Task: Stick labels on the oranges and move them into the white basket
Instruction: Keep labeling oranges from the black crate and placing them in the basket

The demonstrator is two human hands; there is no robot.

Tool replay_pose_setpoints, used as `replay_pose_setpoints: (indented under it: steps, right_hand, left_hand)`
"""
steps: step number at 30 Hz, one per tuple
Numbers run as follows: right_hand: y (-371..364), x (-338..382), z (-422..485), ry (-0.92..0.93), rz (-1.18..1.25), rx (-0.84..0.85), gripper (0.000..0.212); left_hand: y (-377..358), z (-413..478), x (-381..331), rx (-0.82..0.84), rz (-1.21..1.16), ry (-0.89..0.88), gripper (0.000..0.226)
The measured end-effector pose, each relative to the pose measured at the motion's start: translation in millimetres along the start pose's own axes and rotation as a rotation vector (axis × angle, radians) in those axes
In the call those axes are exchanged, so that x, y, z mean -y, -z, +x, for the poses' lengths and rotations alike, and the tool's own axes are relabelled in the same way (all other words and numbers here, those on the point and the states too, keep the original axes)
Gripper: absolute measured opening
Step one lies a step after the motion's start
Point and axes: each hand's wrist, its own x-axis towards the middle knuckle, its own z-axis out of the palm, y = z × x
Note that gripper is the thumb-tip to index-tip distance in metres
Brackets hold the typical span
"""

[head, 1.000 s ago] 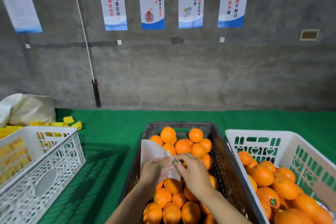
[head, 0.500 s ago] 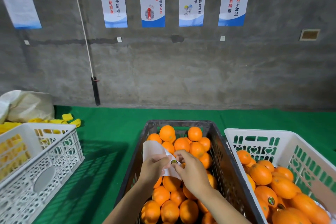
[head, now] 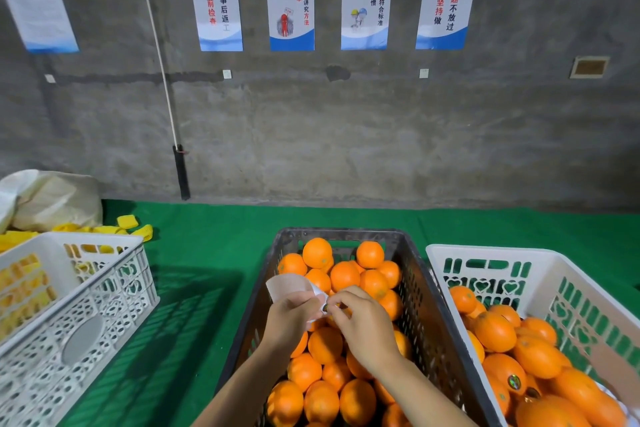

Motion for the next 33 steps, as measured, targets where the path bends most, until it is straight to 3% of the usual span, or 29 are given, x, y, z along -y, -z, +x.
replay_pose_setpoints:
  steps: [5, 10, 15, 21, 26, 29, 33]
  right_hand:
    - [-2, -3, 0, -0.006, -0.05, 0.042, 0.012]
    - [0, -4, 2, 0.02, -0.076, 0.038, 0.014]
    - [5, -10, 1, 0.073, -0.112, 0.115, 0.007]
    - [8, -10, 0, 0.105, -0.135, 0.193, 0.005]
    - [6, -6, 0, 0.077, -0.108, 0.191, 0.009]
    - [6, -1, 0, 0.012, 0.002, 0.144, 0.014]
    - [8, 1, 4, -0.299, 0.429, 0.003, 0.018]
  left_hand:
    - [-3, -2, -5, -0.01, 0.122, -0.049, 0.036]
    - [-2, -4, -6, 0.0, 0.095, -0.056, 0.036]
    - [0, -3, -2, 0.098, 0.221, -0.159, 0.042]
    - [-2, -5, -4, 0.094, 0.303, -0.135, 0.029]
    - [-2, -6, -6, 0.044, 0.285, -0.113, 0.034]
    - [-3, -8, -6, -0.042, 0.247, -0.122, 0.031]
    - [-3, -7, -5, -0.148, 0.189, -0.055, 0.032]
